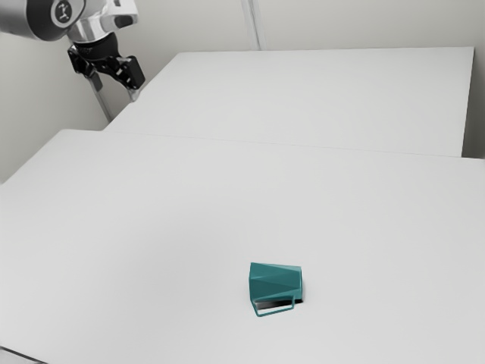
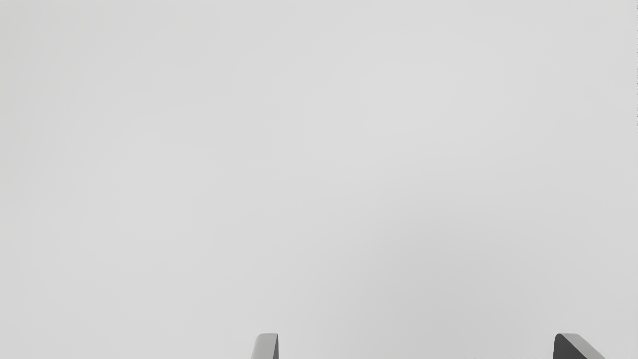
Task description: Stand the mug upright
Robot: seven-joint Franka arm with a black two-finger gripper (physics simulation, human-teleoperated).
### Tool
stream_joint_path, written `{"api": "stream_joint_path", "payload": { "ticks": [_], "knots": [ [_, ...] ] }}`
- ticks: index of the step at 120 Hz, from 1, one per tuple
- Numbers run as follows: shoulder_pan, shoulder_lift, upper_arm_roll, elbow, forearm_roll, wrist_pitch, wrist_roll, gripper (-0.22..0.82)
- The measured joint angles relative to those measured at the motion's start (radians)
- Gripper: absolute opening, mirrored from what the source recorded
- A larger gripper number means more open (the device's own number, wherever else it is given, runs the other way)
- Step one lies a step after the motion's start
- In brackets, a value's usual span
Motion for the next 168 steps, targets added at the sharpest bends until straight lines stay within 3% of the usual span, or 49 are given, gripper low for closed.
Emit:
{"api": "stream_joint_path", "payload": {
  "ticks": [29,49,98,127,168],
  "knots": [
    [0.001,-0.006,-0.004,-0.021,-0.017,0.008,0.009,0.6],
    [-0.023,-0.026,-0.005,-0.106,-0.039,0.021,0.014,0.6],
    [-0.024,-0.057,0.046,-0.521,-0.555,0.108,-0.04,0.6],
    [-0.032,-0.051,0.045,-0.697,-0.76,0.202,-0.072,0.6],
    [-0.09,0.037,0.038,-0.754,-0.929,0.284,-0.099,0.6]
  ]
}}
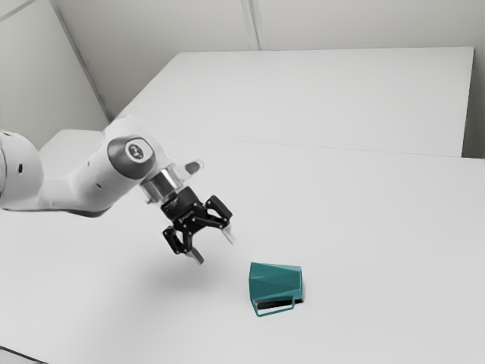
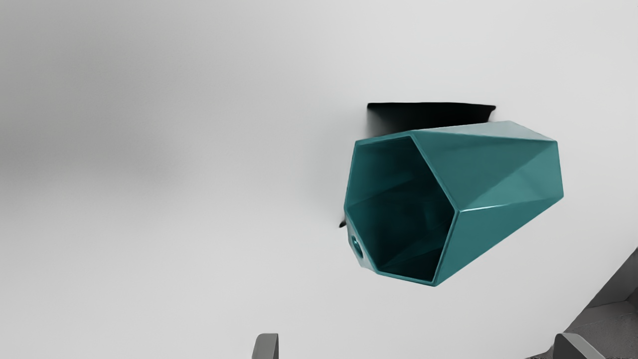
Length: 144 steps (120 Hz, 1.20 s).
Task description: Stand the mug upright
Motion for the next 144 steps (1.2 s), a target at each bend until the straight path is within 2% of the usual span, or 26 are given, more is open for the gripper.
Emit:
{"api": "stream_joint_path", "payload": {
  "ticks": [52,144],
  "knots": [
    [-0.036,0.114,-0.01,-0.012,-0.219,0.034,-0.012,0.6],
    [-0.069,0.206,-0.08,0.003,-0.472,0.11,-0.009,0.59]
  ]
}}
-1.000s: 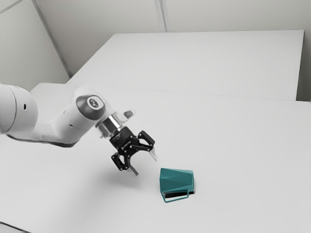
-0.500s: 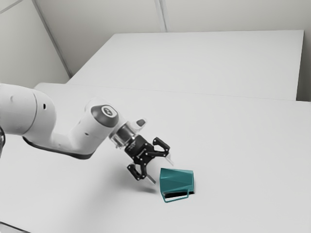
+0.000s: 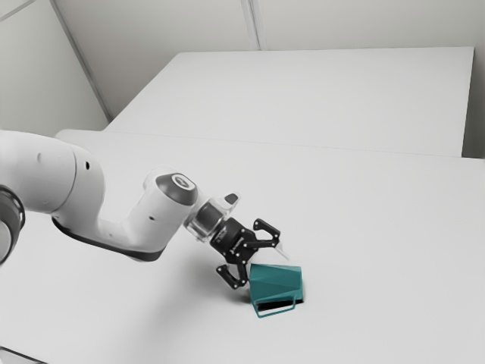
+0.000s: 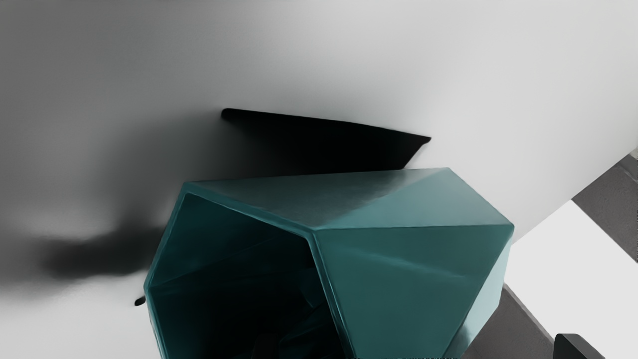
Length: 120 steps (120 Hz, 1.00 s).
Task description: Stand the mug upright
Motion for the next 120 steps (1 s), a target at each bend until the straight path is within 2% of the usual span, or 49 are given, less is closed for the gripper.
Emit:
{"api": "stream_joint_path", "payload": {
  "ticks": [5,22,41,81,105,120],
  "knots": [
    [-0.002,0.0,-0.002,0.011,0.01,0.004,0.001,0.52],
    [-0.004,0.0,-0.003,0.036,0.073,0.017,0.0,0.21],
    [-0.006,-0.004,-0.014,0.068,0.098,0.024,-0.001,0.03],
    [-0.024,-0.012,-0.025,0.097,0.125,0.039,-0.011,-0.14],
    [-0.024,-0.023,-0.025,0.109,0.165,0.047,-0.02,-0.17],
    [-0.023,-0.067,-0.024,0.113,0.287,0.074,-0.029,-0.17]
  ]
}}
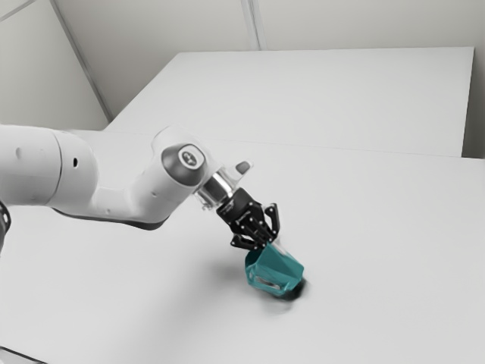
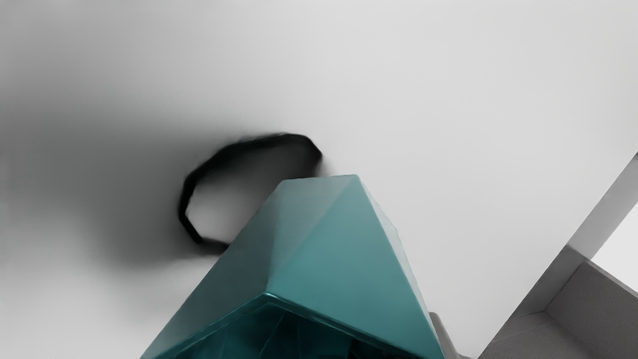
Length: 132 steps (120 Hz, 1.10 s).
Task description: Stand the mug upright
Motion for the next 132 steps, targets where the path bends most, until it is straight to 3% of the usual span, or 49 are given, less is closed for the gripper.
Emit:
{"api": "stream_joint_path", "payload": {
  "ticks": [20,56,132],
  "knots": [
    [0.002,-0.05,0.008,0.014,0.231,0.035,-0.016,-0.17],
    [-0.019,-0.083,0.091,0.053,0.595,0.042,-0.057,-0.18],
    [0.056,-0.038,0.125,0.102,0.91,0.003,-0.098,-0.18]
  ]
}}
